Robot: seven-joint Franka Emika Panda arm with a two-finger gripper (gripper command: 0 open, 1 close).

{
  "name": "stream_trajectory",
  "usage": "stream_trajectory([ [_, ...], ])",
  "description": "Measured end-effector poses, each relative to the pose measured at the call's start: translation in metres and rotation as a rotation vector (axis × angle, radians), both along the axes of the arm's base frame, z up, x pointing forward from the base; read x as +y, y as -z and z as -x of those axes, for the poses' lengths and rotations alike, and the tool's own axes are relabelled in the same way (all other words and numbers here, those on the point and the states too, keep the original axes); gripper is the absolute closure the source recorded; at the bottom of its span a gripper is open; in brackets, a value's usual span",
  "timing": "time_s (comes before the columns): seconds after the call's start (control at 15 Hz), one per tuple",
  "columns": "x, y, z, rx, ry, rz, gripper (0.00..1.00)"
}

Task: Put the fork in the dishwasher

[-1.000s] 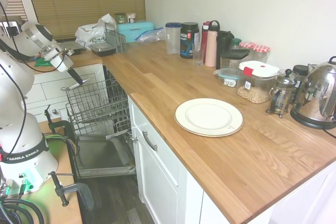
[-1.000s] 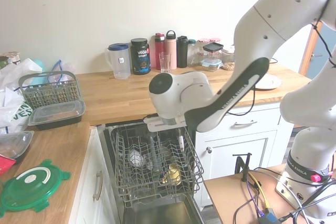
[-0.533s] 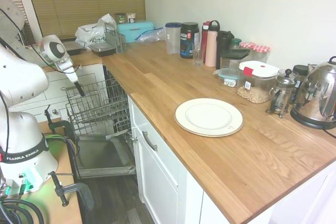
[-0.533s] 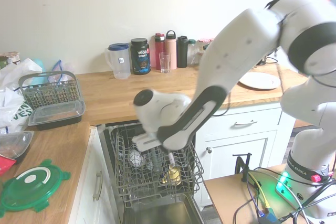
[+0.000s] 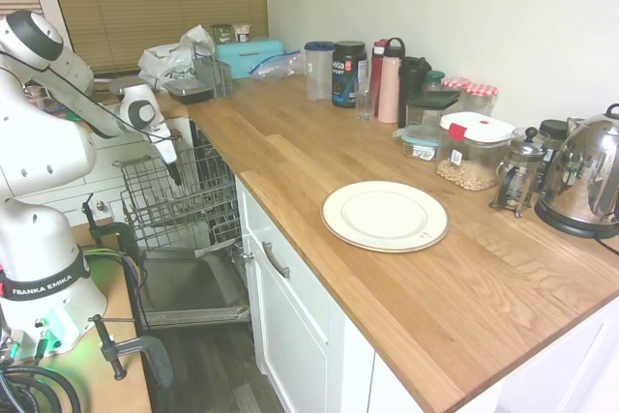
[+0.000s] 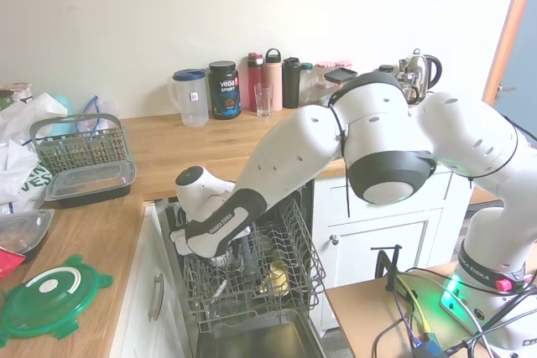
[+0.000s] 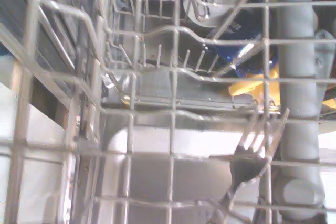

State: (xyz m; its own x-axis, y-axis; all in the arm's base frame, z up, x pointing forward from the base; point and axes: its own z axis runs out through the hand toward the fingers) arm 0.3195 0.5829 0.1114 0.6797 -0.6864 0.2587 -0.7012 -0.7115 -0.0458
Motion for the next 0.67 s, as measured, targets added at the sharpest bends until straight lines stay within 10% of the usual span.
stream_trajectory([
  [0.67,-0.094,-0.043,0.083,-0.217,0.050,-0.120,0.00],
])
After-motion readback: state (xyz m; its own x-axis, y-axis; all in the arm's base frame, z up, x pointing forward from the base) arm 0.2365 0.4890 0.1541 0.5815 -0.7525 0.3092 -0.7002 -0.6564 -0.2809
